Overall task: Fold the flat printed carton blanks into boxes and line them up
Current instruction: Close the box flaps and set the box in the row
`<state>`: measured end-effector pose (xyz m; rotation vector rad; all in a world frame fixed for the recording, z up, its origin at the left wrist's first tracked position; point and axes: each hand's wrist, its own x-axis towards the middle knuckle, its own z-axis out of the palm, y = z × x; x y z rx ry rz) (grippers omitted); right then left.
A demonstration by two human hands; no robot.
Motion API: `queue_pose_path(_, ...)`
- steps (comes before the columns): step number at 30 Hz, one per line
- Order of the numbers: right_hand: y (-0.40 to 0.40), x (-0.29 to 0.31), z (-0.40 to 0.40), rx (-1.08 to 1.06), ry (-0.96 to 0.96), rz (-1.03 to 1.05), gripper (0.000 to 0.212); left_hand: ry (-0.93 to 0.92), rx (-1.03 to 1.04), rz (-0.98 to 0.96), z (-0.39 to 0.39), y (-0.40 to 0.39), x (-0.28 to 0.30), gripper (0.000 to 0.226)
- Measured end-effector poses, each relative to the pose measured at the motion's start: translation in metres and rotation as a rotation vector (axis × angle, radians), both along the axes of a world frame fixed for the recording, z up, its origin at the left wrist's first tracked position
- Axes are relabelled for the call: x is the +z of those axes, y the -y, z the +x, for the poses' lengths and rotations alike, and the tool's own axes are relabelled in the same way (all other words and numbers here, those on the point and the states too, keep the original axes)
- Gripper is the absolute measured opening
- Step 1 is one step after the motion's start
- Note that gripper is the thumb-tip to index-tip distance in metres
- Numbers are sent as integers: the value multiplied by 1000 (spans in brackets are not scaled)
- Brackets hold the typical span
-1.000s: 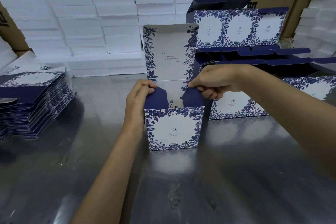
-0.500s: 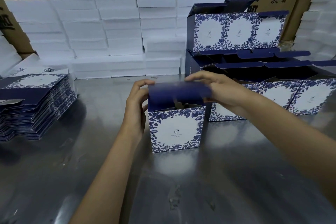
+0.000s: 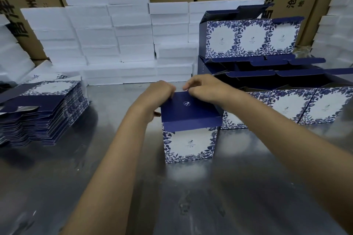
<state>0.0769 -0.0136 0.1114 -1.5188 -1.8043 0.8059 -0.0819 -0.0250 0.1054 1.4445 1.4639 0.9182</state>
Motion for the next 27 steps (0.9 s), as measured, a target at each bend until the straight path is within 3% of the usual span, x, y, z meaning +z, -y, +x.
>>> queue_pose_path(4, -6, -9, -11, -28, -19, -12, 14, -25, 61, 67, 16, -7, -10, 24)
queue_pose_path(8, -8, -16, -8, -54, -14, 34, 13, 65, 92, 97, 14, -10, -17, 10)
queue_pose_path(10, -8, -17, -9, -63, -26, 39, 12, 64, 89, 101, 15, -11, -18, 16)
queue_pose_path(14, -9, -15, -9, -74, -14, 3, 11, 22, 82, 124, 17, -12, -18, 14)
queue_pose_path(22, -9, -15, -8, -102, 22, -10, 29, -99, 86, 93, 18, -7, -11, 16)
queue_pose_path(27, -8, -16, -9, -75, 77, -26, 17, -133, 55, 102, 19, -5, -11, 19)
